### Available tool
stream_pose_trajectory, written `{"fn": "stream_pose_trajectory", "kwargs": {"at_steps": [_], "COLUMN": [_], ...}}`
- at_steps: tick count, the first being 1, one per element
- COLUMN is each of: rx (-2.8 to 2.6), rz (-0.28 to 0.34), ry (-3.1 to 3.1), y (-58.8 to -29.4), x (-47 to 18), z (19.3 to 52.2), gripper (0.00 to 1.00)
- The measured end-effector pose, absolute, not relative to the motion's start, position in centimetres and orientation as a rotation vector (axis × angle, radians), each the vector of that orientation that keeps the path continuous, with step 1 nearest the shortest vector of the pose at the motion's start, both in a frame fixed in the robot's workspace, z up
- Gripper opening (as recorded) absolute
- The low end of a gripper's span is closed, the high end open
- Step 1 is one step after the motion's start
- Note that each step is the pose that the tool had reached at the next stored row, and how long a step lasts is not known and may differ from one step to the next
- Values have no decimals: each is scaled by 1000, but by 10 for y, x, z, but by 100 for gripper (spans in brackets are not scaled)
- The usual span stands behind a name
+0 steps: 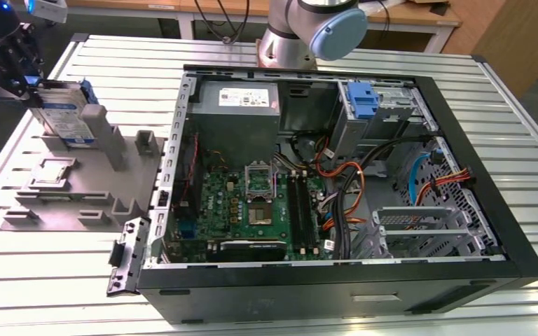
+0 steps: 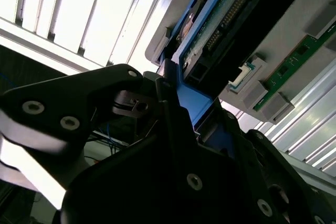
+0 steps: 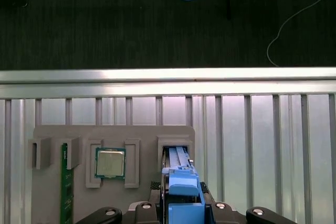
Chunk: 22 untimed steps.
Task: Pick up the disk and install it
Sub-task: 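Pick up the disk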
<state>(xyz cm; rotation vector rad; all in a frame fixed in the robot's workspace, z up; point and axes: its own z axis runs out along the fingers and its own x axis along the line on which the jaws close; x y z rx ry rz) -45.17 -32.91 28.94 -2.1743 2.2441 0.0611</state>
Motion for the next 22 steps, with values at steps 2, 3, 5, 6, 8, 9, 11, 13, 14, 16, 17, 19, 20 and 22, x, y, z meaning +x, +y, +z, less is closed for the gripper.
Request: {"fn": "stream_pose_trajectory", "kwargs": {"at_steps": [2, 3, 5, 6, 8, 9, 11, 13, 14, 16, 17, 19, 20, 22], "rx": [-2175, -2175, -2175, -2176, -2176, -2176, -2177, -2178, -2178, -2178, -2179, -2179, -2179, -2180], "rz": [61, 61, 61, 61, 61, 61, 61, 61, 61, 61, 61, 61, 61, 61], "ry": [2244, 2243, 2243, 2243, 2242, 2242, 2241, 2241, 2241, 2240, 2240, 2240, 2240, 2239], "y": [-329, -329, -329, -329, -329, -329, -329, -329, -329, -329, -329, -329, -329, -329], "x": [-452, -452, -452, -452, -452, -452, -452, -452, -452, -452, -452, -452, -452, -452], "z": [289, 289, 289, 289, 289, 289, 289, 289, 289, 289, 289, 289, 289, 289], "gripper": [37, 37, 37, 37, 38, 38, 44, 44, 44, 43, 36, 36, 36, 36]}}
